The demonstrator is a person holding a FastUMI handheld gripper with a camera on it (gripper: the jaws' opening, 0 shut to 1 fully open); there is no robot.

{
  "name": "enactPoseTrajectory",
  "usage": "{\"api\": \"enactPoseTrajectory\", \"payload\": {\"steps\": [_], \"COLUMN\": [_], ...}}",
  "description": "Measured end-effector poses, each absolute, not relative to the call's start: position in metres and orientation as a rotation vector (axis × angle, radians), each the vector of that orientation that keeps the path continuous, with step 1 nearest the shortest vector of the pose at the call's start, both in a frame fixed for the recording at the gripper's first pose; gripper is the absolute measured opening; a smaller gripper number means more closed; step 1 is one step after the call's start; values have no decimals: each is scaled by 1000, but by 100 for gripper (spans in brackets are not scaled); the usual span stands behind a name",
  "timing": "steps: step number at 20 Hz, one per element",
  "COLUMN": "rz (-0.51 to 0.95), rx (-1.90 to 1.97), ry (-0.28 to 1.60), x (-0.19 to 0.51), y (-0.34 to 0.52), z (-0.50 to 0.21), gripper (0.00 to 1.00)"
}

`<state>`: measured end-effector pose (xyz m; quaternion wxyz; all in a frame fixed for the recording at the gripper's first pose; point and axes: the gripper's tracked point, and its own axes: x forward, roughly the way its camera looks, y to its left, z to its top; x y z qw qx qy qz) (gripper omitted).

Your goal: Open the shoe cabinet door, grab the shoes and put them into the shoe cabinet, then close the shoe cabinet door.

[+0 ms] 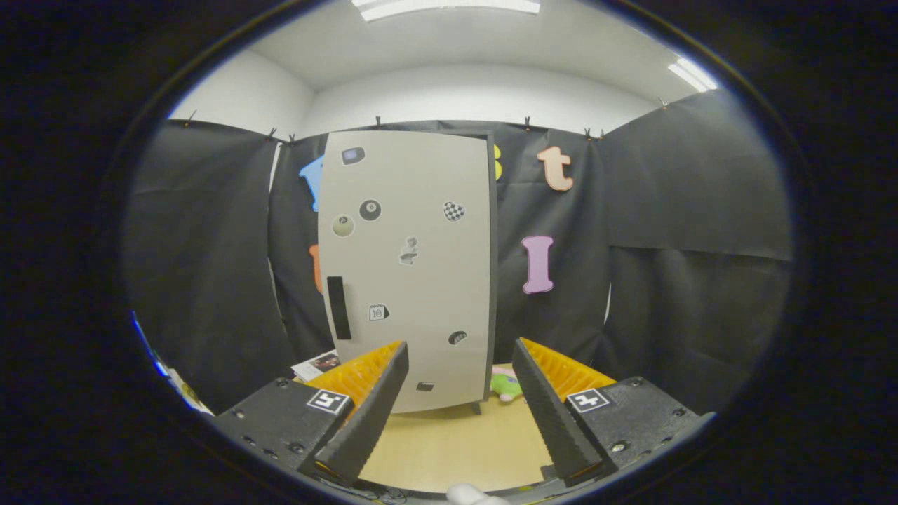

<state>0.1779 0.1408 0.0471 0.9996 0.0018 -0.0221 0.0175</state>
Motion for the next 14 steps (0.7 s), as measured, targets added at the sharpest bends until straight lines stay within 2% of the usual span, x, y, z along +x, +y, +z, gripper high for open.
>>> {"api": "enactPoseTrajectory", "payload": {"steps": [14], "rz": [53], "rx": [4], "ry": [-32], "x": [168], "y": [152], "z": [39], "gripper": [98]}}
